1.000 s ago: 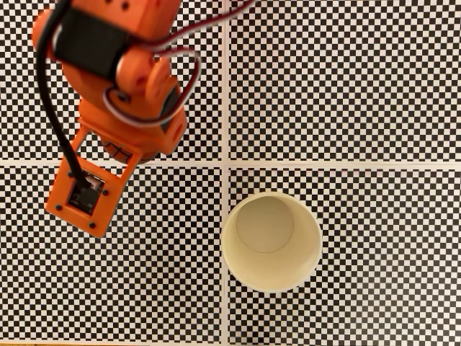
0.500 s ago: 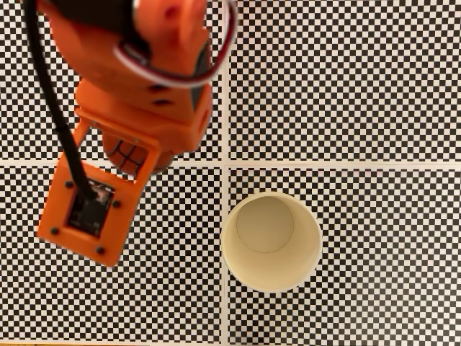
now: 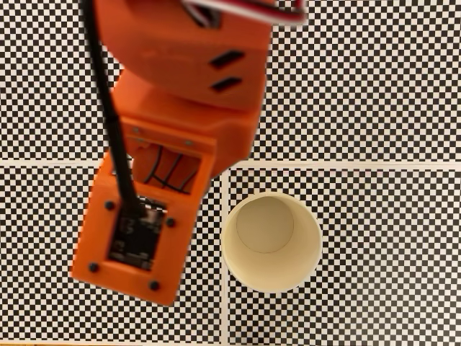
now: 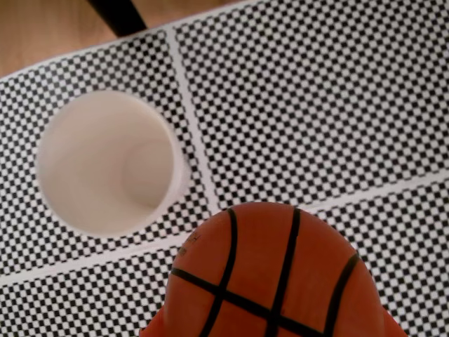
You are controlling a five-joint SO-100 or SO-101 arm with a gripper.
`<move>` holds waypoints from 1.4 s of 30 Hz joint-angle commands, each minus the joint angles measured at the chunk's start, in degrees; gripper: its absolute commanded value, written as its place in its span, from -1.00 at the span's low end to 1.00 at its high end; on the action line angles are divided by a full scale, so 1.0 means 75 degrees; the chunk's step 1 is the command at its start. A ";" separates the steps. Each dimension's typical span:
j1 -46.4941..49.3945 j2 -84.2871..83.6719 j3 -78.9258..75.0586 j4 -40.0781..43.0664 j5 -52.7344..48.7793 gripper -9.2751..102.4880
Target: Grasp basketball and place into cup.
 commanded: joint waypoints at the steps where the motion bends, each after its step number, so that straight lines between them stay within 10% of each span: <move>1: -0.0223 0.0328 -0.0516 0.0047 -0.0094 -0.49; 42: -0.1992 -0.3105 -0.4687 0.0070 -0.0762 -0.52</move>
